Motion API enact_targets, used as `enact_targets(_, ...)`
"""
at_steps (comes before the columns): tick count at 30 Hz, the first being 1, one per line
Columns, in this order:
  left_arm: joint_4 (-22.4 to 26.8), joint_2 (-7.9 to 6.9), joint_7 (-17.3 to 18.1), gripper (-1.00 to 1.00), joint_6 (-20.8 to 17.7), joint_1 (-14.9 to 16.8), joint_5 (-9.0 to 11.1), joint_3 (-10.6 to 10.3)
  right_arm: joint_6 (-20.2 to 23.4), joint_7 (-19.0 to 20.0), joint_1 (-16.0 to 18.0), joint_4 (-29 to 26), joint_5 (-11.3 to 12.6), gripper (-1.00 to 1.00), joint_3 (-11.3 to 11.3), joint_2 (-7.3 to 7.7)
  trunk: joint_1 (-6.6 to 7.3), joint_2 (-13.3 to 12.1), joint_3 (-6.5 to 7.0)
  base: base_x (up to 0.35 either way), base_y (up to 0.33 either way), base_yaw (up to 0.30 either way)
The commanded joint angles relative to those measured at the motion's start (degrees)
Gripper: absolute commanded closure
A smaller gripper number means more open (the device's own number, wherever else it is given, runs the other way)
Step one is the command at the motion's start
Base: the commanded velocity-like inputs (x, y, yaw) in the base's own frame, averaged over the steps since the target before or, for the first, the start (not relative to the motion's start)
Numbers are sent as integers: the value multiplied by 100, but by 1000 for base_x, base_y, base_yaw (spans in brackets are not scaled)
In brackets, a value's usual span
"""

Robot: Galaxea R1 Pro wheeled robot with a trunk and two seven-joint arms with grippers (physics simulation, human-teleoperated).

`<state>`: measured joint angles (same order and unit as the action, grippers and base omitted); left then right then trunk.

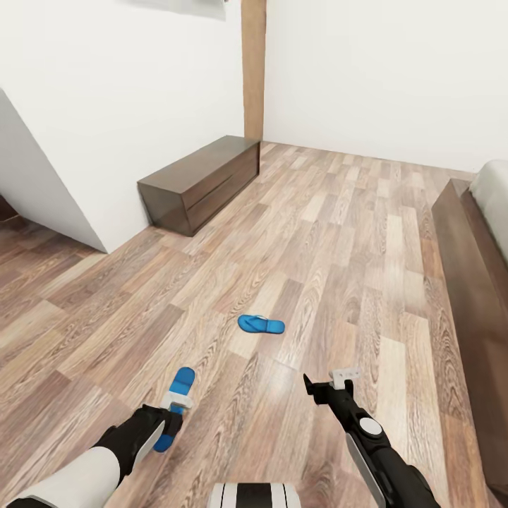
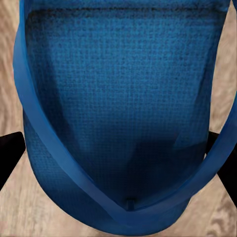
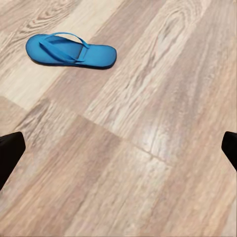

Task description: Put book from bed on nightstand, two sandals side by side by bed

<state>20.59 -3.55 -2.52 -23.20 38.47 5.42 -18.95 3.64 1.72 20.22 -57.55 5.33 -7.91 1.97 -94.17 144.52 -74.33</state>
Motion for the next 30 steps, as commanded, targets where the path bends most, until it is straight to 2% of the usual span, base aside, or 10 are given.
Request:
enact_targets(1, 13, -5, -29, 100, -29, 2, 56, -47, 29, 4, 0, -11, 56, -100, -9, 6, 3, 0, 18, 50, 10, 258)
enact_targets(7, 63, 40, -30, 100, 19, 2, 68, -26, 31, 10, 0, -1, 56, -100, -3, 6, 18, -8, 151, 14, 3, 269)
enact_targets(9, 179, 126, -30, 100, 100, 0, 138, 117, 31, 10, 0, 4, 56, -100, -6, 6, 23, -11, 196, 1, 0, 214)
enact_targets(13, 888, 391, -52, 100, 77, 2, 361, 285, 31, 5, 0, 7, 51, -100, 7, 6, 33, -16, 284, 0, 0, 94)
enact_targets(16, 1363, 482, -75, 100, 4, 2, 400, 310, 31, 12, 0, 35, 52, -100, 36, 11, 41, -20, 351, 0, 0, 14)
enact_targets(21, 1660, 519, -78, 100, 23, 2, 429, 328, 15, 4, 0, 54, 28, -100, 7, 11, 54, -27, 462, 0, 0, 1)
enact_targets(25, 2079, 586, -92, 100, 37, 2, 758, 389, 60, -20, 0, 71, 3, -100, -24, 13, 64, -32, 550, 0, 0, 0)
enact_targets(28, 2118, 606, -74, 100, 135, 2, 885, 407, 72, -15, 0, 206, 8, -100, -27, 14, 72, -36, 617, 0, 0, 0)
enact_targets(30, 2099, 636, -67, 100, 228, 1, 929, 415, 2, -10, 0, 650, 17, -100, -7, 14, 77, -39, 661, 0, 0, 0)
